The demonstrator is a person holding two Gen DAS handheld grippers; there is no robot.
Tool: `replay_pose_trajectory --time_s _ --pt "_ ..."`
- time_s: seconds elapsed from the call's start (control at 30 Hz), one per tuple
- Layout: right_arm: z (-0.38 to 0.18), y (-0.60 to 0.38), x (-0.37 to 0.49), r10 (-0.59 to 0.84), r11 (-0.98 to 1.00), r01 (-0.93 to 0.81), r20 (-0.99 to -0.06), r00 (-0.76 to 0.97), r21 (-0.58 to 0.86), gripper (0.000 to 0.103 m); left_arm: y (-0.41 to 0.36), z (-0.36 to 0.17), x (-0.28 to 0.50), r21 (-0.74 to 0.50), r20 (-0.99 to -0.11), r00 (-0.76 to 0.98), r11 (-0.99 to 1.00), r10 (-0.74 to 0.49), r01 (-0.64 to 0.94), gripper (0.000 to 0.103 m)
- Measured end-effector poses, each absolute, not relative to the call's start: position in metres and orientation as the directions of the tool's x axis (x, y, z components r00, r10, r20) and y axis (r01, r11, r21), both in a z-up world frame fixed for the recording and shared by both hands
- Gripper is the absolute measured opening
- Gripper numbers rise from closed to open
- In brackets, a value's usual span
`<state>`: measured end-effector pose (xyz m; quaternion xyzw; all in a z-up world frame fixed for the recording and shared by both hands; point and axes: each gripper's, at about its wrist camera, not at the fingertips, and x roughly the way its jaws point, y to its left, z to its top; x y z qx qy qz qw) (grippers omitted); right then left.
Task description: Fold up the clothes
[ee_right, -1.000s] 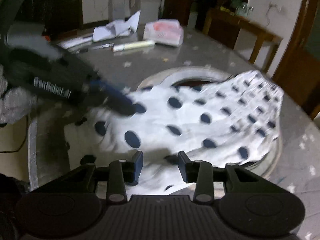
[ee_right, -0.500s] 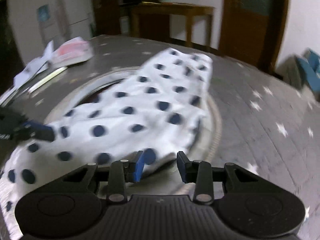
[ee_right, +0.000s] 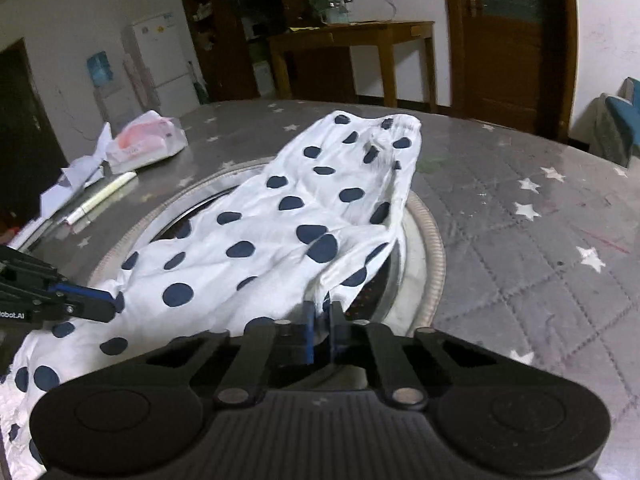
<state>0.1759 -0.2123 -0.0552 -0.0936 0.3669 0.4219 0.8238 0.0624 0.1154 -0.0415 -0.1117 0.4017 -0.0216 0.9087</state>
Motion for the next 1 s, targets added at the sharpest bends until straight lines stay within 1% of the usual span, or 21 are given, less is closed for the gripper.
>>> replay_pose_trajectory --time_s 0.23,0.37,0.47,0.53,0.57,0.6,0.73,0.87,1.0 --pt "-0.05 -0.222 0.171 0.551 0.665 -0.742 -0.725 0.413 0.082 0.005 0.115 -0.04 0.061 -0.201 -0.725 0.678 0.979 -0.118 -0.044 0.009" --pt "-0.035 -0.217 0.167 0.537 0.666 -0.746 -0.7 0.471 0.009 0.011 0.113 -0.028 0.056 -0.191 -0.708 0.698 0.981 -0.111 -0.037 0.011" --pt "-0.024 -0.204 0.164 0.573 0.63 -0.777 -0.674 0.466 -0.002 0.012 0.108 -0.017 0.054 -0.196 -0.68 0.722 0.981 -0.128 -0.011 0.014" --pt "-0.026 -0.188 0.165 0.586 0.6 -0.8 -0.682 0.437 0.003 0.016 0.103 -0.014 0.055 -0.203 -0.672 0.726 0.979 -0.144 0.006 0.015" --pt "-0.028 -0.18 0.167 0.591 0.586 -0.81 -0.688 0.42 0.009 0.021 0.101 -0.013 0.056 -0.207 -0.672 0.725 0.978 -0.152 0.013 0.015" --pt "-0.031 -0.171 0.169 0.593 0.575 -0.818 -0.696 0.405 0.015 0.023 0.098 -0.013 0.057 -0.212 -0.671 0.724 0.977 -0.16 0.02 0.015" --pt "-0.042 -0.134 0.19 0.579 0.56 -0.828 -0.727 0.369 0.026 0.023 0.093 -0.019 0.057 -0.226 -0.681 0.708 0.973 -0.185 0.037 0.022" --pt "-0.049 -0.095 0.217 0.554 0.543 -0.839 -0.753 0.355 0.004 0.023 0.092 -0.028 0.056 -0.239 -0.698 0.687 0.97 -0.201 0.041 0.023" --pt "-0.055 -0.056 0.238 0.545 0.525 -0.851 -0.758 0.359 -0.026 0.023 0.095 -0.035 0.055 -0.258 -0.704 0.678 0.966 -0.211 0.032 0.023"
